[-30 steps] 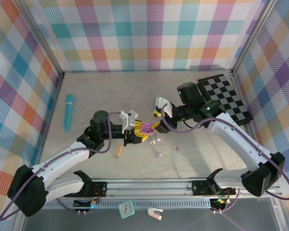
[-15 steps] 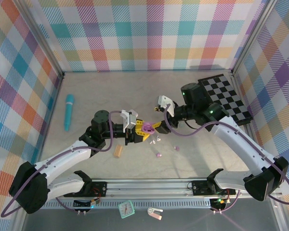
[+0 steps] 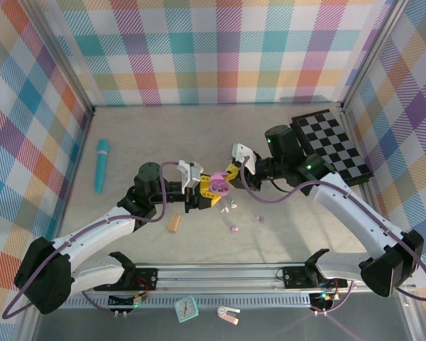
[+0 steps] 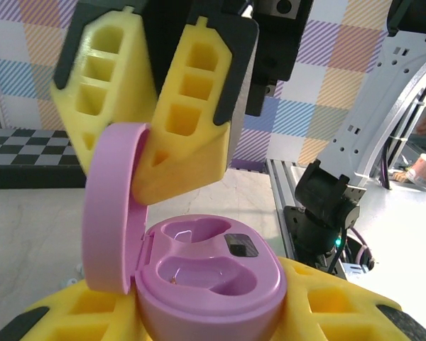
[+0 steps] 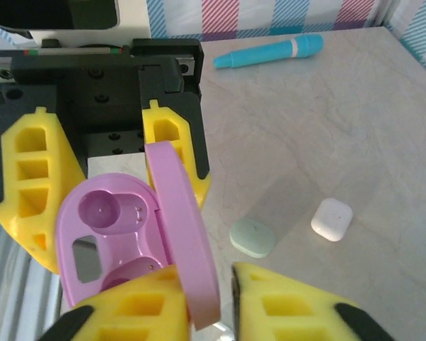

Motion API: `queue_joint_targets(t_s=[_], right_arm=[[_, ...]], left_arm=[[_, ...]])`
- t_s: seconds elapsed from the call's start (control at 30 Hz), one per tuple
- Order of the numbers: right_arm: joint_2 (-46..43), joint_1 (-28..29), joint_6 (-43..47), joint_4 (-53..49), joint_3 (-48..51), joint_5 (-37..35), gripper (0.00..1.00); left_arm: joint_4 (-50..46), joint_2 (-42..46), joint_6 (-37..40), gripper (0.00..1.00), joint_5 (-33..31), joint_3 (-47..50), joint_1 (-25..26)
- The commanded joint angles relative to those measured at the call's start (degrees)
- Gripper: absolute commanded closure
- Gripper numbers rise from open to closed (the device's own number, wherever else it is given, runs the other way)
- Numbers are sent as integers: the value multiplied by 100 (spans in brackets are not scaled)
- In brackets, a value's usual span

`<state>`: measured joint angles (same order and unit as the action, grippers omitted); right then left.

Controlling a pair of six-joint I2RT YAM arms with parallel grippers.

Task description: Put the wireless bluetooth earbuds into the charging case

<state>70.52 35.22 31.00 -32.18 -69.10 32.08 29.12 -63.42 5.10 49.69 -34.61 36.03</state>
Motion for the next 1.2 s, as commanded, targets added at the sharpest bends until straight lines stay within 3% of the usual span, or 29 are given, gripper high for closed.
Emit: queue_joint_targets(t_s=[0.0,0.17,0.23,0.37,0.7,0.97,1.17], right_arm=[[-45,-42,81,103,10,234,84],[-88,-42,81,103,28,322,100],[-113,-42,99,191,75,245,100],[-243,-42,29,515,247,-9,100],[-258,-11,-202,980,348,-417,100],[-171,55,-375,1326,400,-720,100],[-109,81,-385,1353,380,-781,100]], left_arm=[[245,36,-18,68,131,7,80],[269,14,-26,68,24,6,75],[263,17,-43,65,-62,7,75],[268,36,-62,44,-308,40,79],[796,-141,-402,33,-467,137,75],[1273,-310,-541,31,-659,230,80],[1431,-414,-576,42,-694,192,86]])
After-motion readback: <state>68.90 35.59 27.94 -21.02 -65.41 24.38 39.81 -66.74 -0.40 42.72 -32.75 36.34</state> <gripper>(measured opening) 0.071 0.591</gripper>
